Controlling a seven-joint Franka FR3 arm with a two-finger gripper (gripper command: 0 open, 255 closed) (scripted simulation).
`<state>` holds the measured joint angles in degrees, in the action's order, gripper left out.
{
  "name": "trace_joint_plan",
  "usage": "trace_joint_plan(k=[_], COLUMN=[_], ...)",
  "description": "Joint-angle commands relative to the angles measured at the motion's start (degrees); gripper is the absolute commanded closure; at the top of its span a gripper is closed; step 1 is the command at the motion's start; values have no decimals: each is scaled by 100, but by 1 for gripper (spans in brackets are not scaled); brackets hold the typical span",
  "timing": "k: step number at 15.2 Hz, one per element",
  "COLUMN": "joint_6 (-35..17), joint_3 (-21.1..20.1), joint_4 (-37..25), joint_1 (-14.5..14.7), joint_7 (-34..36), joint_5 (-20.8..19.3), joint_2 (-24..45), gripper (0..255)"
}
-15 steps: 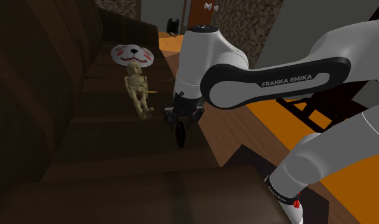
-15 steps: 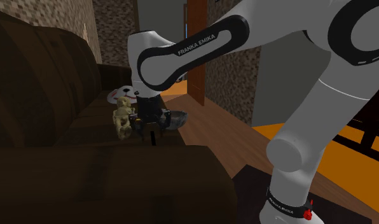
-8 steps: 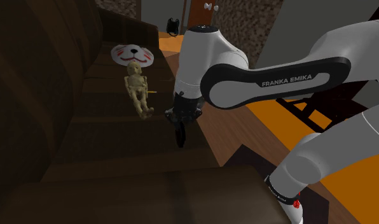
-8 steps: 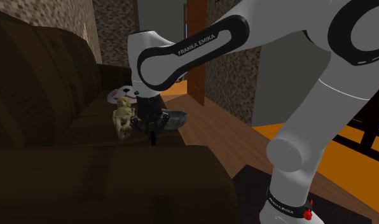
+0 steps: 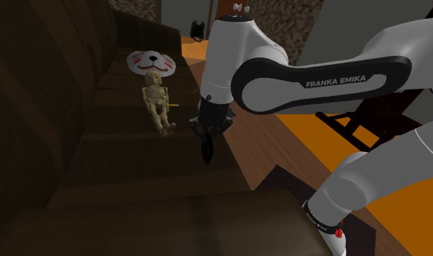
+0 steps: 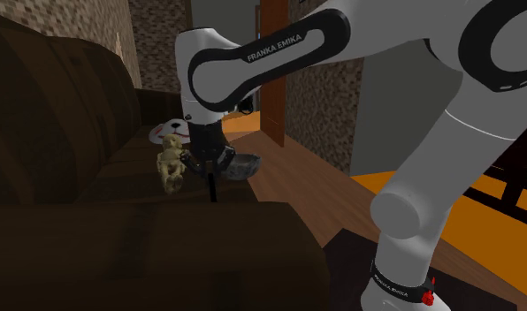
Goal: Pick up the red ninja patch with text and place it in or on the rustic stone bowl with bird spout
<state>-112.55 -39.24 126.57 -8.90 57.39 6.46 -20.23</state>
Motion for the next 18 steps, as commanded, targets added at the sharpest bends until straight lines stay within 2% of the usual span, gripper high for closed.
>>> trace_joint_plan(k=[1, 18], joint_6=[171, 1470], joint_3=[49, 231], joint_4=[-122, -1403], joint_1=[3, -62], joint_7=[-41, -130], joint_5=[15, -55], joint_2=[-53, -73], gripper=[255, 255])
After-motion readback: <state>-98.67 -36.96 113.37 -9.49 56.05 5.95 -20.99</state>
